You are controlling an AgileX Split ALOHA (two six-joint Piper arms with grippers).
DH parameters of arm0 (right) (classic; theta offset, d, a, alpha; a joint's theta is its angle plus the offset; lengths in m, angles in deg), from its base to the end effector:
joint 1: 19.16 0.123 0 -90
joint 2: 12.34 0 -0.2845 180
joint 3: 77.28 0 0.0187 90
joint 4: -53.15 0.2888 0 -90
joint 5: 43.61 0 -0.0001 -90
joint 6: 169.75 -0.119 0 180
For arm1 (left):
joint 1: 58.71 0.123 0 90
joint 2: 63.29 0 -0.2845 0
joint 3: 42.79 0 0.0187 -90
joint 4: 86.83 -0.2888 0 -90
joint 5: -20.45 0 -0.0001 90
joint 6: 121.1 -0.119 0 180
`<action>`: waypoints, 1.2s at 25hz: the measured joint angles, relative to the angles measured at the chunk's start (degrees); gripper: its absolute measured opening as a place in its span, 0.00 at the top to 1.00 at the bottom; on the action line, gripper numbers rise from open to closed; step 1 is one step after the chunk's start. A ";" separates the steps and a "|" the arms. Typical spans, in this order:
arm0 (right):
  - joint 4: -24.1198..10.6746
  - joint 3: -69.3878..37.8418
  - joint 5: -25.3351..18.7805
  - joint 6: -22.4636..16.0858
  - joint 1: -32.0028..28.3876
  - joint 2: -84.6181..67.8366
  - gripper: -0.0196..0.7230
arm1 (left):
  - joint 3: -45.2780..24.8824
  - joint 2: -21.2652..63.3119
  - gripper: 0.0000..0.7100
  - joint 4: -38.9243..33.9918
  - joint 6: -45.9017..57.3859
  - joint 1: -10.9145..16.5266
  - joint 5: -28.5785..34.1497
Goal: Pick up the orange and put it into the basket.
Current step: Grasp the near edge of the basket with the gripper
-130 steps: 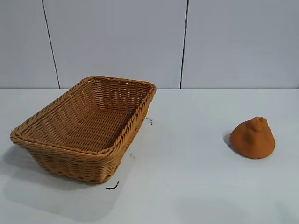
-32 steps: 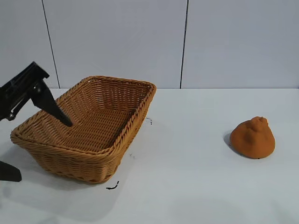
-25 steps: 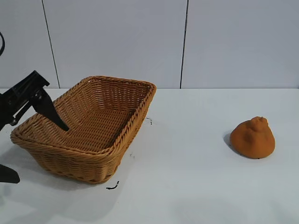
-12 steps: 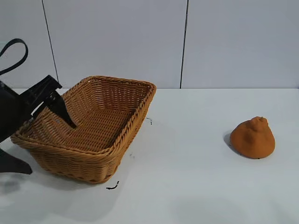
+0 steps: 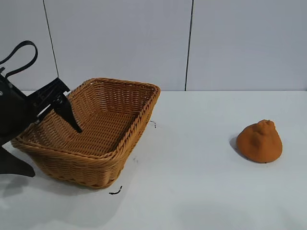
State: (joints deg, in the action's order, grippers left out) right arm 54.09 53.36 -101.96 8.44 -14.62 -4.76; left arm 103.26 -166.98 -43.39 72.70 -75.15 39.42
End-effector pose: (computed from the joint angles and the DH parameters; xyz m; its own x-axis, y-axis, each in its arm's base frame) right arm 0.0571 0.0062 0.2828 -0.4291 0.0062 -0.9032 -0.0745 0.9963 0.0423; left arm 0.3097 -0.1192 0.0965 -0.7881 -0.6064 -0.1055 -0.4838 0.7162 -0.5030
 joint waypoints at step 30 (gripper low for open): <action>0.07 0.00 -0.11 0.00 1.34 0.00 0.04 | -0.97 -4.11 0.53 -4.61 2.70 0.00 -0.82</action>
State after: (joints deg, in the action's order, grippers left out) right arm 54.15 53.36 -102.07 8.44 -13.28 -4.76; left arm 102.29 -171.10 -48.00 75.40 -75.15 38.60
